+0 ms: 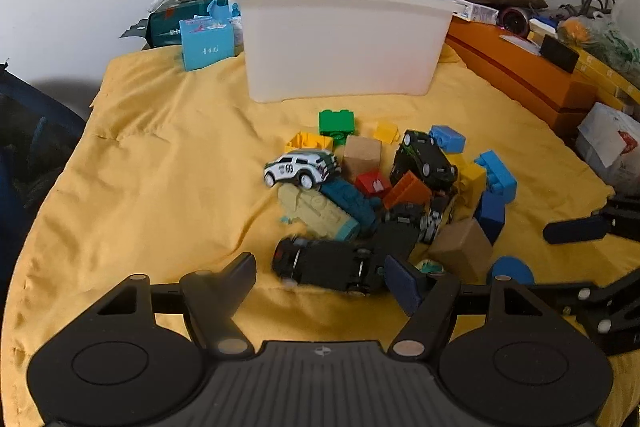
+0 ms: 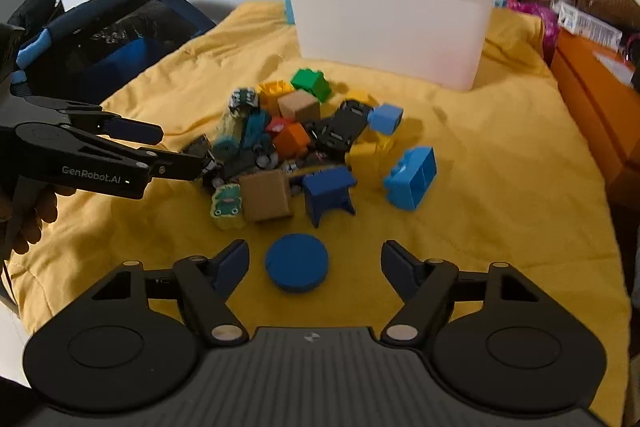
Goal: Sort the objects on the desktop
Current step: 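Grasp the blue disc with the right tool while the left grasps the black car, then carry the disc and car over the bin and release both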
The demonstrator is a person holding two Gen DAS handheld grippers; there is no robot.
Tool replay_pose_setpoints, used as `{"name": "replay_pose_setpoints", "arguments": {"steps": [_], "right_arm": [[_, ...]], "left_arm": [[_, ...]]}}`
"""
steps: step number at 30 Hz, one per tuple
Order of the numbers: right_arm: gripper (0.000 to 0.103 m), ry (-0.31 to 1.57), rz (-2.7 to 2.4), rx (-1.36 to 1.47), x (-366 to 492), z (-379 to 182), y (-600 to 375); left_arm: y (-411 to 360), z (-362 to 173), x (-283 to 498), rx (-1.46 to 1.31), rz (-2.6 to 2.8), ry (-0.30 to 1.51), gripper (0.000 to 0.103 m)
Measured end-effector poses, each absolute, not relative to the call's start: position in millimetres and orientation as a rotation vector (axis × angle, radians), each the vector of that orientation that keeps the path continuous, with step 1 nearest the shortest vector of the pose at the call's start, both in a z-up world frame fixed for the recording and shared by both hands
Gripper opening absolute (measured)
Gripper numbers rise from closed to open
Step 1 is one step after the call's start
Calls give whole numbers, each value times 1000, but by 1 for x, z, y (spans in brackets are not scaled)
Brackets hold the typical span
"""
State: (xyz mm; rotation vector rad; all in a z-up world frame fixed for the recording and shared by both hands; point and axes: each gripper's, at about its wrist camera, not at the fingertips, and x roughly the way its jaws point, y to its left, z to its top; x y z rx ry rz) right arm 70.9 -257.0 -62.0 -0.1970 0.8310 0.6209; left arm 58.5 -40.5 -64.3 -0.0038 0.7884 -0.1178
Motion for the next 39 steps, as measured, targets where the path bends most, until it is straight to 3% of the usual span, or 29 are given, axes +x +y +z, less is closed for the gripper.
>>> {"name": "replay_pose_setpoints", "arguments": {"steps": [5,7,15,17,18,20,39], "right_arm": [[73,837,634,-202,81,-65,-256],[64,851,636,-196,84,-68,-255],[65,857,646,-205,75,-72,-251],[57,872,645,-210,74,-77,-249],[49,874,647,-209,74,-78,-249],[44,867,649,-216,72,-77,-250],[43,849,648,-173,73,-67,-259]], "left_arm": [[-44,-72,68,-4,-119,802,74],[-44,-74,70,-15,-113,814,74],[-45,-76,63,-41,-97,820,76],[-43,-77,63,-48,-82,827,76],[-43,-77,63,-52,-83,828,76],[-42,-77,63,-54,-87,827,76],[-41,-54,44,-74,-131,764,69]]}}
